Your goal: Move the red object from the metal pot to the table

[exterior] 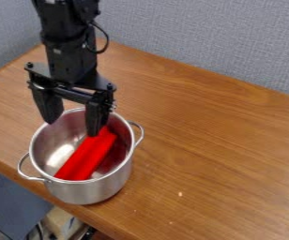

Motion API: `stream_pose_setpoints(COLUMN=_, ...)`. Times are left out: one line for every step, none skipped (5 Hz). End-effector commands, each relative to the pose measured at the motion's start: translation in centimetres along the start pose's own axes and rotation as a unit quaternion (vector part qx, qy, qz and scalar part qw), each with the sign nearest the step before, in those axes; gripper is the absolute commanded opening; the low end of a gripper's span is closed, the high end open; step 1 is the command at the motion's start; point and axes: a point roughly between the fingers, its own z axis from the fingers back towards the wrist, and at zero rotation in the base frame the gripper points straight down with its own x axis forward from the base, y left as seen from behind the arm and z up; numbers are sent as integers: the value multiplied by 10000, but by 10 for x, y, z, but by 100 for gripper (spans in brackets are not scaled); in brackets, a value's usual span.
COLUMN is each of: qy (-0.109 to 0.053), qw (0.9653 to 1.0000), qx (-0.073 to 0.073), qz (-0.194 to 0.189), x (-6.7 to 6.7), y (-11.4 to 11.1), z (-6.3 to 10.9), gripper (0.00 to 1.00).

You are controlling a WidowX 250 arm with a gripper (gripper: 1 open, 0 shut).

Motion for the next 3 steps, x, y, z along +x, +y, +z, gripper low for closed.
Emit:
stream_pose_setpoints(qy=-313, qw=9995, qx=13, qz=62, x=8, y=2, z=17, gripper=100)
stream_pose_setpoints(qy=-331, qw=9994, qx=4, qz=59, x=7, y=1, z=20, gripper=100)
stream_pose_setpoints(qy=-336, qw=9994, qx=16, qz=27, x=5, y=-1, z=23, gripper=100)
